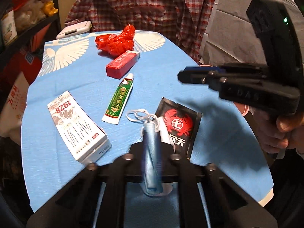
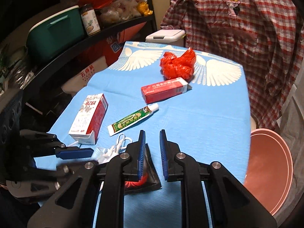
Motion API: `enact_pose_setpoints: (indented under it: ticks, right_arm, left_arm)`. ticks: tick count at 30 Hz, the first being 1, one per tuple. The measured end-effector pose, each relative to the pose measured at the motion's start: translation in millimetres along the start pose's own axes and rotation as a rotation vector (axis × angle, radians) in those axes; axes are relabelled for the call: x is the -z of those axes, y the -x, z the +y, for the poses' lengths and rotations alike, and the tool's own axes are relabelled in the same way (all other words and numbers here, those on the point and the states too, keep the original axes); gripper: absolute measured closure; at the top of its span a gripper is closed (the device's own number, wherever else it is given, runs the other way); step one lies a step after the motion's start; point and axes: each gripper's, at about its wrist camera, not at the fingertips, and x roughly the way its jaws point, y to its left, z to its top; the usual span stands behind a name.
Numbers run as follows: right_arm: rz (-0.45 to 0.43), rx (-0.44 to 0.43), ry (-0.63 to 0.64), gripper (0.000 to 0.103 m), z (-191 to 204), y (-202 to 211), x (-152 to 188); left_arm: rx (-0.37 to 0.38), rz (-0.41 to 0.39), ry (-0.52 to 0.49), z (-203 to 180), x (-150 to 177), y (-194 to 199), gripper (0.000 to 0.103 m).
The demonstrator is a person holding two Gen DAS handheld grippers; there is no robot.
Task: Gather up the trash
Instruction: 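Grasp the blue face mask with the left tool while the right tool grasps the black crab-print packet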
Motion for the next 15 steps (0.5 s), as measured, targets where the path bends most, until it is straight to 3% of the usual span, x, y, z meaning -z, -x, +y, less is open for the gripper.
enact_pose_setpoints:
  ticks: [7,15]
  right_arm:
    - [0.090,-0.025,0.019,0.079,6.7,-26.5,6.3]
    - [0.172,-0.052,0.035,0.072,10.8,-48.0,14.1]
  left_arm:
    - [-0.017,-0.072,0.036,11.5,-14.2,18.8,0.099]
    - [-0.026,-0.098,0.030,15.6,-21.4,22.7,0.099]
